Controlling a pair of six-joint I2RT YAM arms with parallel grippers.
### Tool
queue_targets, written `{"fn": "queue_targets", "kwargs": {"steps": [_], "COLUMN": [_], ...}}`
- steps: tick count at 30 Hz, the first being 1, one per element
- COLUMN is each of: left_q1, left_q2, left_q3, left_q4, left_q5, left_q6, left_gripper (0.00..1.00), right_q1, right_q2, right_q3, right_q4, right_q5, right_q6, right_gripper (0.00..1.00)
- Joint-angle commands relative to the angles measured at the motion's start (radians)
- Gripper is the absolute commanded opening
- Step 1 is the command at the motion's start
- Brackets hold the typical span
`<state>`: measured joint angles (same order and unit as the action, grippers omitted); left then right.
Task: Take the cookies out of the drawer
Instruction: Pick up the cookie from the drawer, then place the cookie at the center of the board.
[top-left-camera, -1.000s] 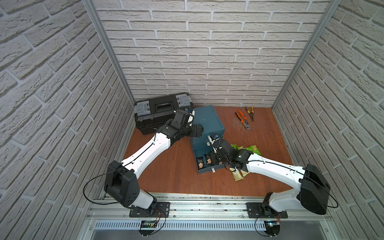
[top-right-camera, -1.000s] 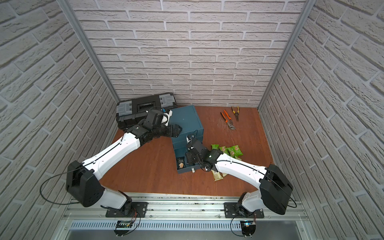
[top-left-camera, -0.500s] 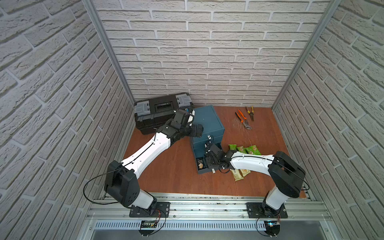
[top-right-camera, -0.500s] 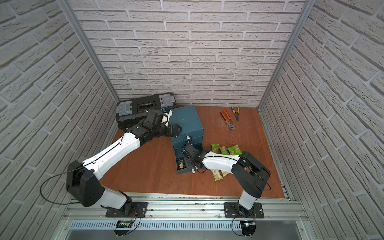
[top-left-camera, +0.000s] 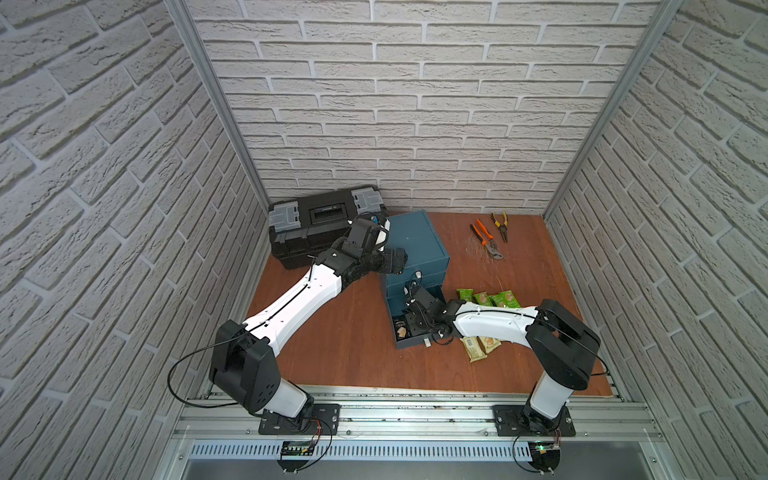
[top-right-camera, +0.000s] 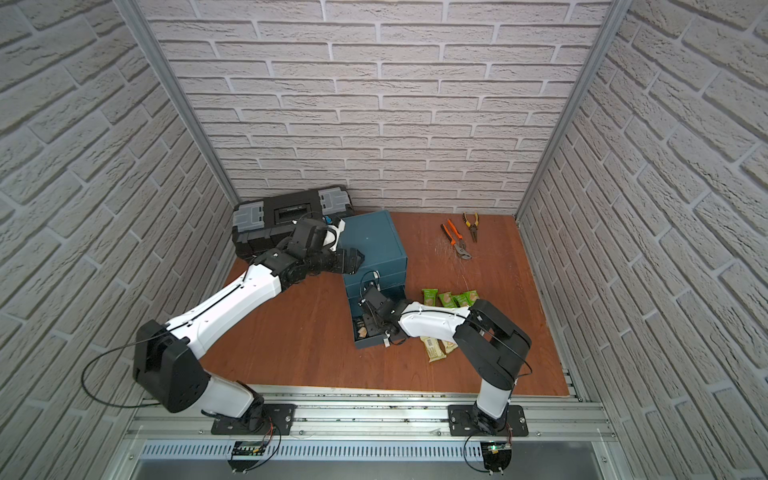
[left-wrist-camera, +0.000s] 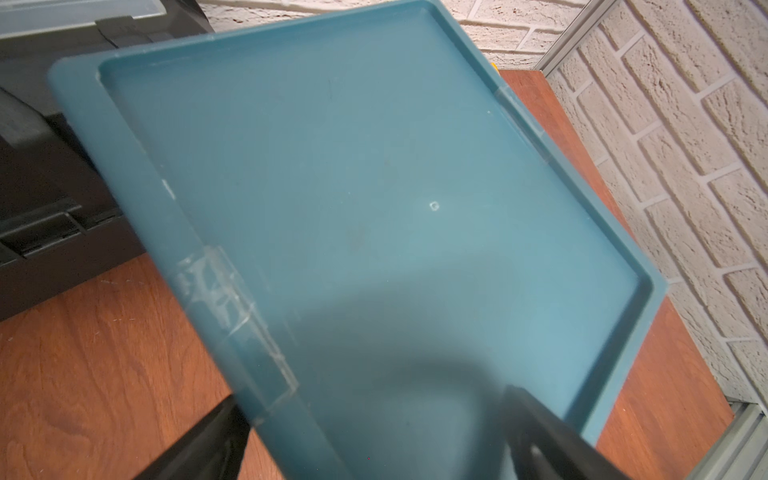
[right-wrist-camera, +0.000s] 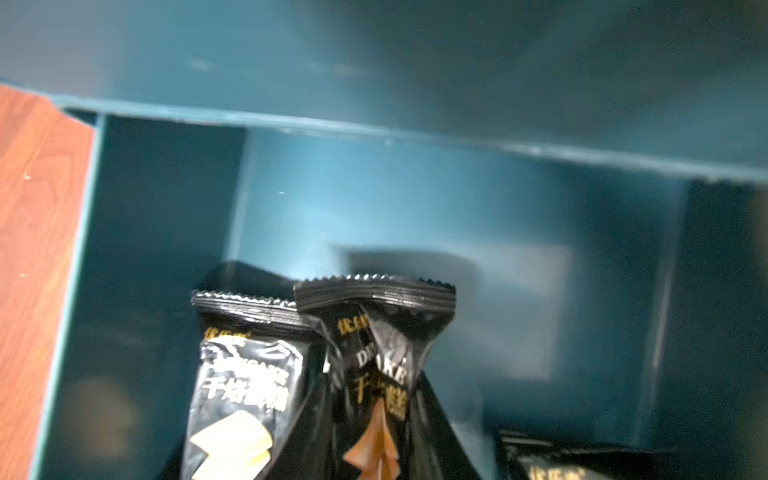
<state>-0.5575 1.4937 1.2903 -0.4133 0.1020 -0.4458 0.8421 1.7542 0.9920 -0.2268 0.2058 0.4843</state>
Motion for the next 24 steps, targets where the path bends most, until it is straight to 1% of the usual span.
{"fn": "queue_targets", "kwargs": {"steps": [1, 9, 17, 24], "left_q1": [-0.007, -0.006, -0.006, -0.006], "left_q2": [0.034, 0.030, 0.028, 0.028], "left_q3": [-0.002, -0.003, 0.005, 0.007], "left_q4": [-0.042, -0.048, -0.056, -0.065], "left_q5": [0.005, -0.004, -0.012, -0.016], "left_q6": [0.032, 0.030, 0.029, 0.028], "left_gripper": [0.98, 0.98, 0.99, 0.99], "right_q1": [0.003, 0.004, 0.005, -0.021], "right_q2": [-0.044, -0.182, -0.355, -0.552], "right_q3": [0.000, 0.009, -0.006, -0.055], "right_q4": [-0.043, -0.135, -0.206, -0.270], "right_q5": [0.014, 0.008, 0.011, 0.090], "right_q6": [-0.007, -0.027, -0.048, -0.054], "right_gripper": [0.22, 0.22, 0.22, 0.24]}}
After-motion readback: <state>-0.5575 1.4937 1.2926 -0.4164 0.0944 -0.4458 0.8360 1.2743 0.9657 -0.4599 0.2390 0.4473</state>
